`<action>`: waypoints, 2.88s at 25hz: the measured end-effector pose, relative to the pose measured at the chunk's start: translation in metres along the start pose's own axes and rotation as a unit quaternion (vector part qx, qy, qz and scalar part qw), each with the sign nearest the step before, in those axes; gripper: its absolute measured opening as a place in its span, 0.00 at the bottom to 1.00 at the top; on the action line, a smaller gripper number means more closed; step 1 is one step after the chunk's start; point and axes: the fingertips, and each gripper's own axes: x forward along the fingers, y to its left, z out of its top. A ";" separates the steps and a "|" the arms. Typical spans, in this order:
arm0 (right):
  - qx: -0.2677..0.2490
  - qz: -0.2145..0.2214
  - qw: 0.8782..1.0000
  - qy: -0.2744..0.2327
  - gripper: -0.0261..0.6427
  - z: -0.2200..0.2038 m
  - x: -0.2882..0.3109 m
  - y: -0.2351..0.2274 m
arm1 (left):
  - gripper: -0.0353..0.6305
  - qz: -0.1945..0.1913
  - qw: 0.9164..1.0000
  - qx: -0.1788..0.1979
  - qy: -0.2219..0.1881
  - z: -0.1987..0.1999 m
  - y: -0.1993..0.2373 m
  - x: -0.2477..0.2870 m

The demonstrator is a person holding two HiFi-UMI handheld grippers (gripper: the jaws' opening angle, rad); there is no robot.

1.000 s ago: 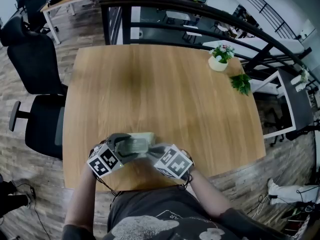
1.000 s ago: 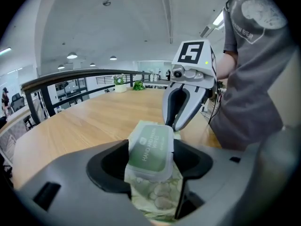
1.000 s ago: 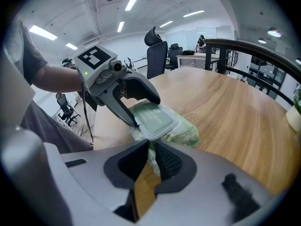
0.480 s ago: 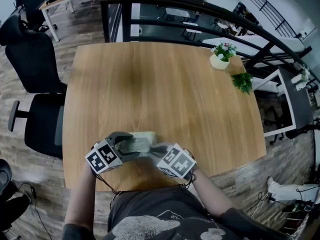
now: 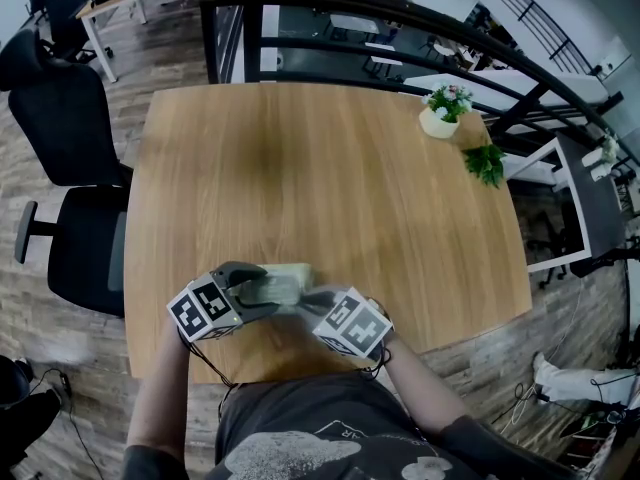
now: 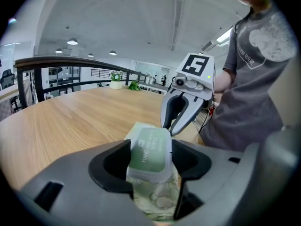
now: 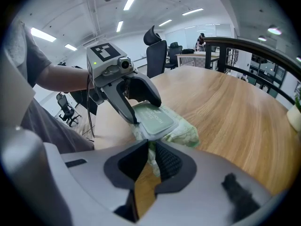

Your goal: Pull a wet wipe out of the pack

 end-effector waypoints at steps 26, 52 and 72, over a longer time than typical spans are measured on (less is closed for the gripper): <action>-0.005 -0.004 1.000 0.002 0.13 -0.002 0.000 0.003 | 0.33 0.127 0.990 0.029 -0.046 0.018 0.003 -0.034; 0.004 -0.015 1.000 -0.020 0.13 -0.003 0.001 0.003 | 0.23 0.347 0.932 -0.083 -0.058 0.020 0.063 -0.054; -0.025 -0.014 0.999 -0.024 0.13 -0.002 0.000 0.004 | 0.44 0.355 0.932 -0.063 -0.026 0.008 0.004 -0.020</action>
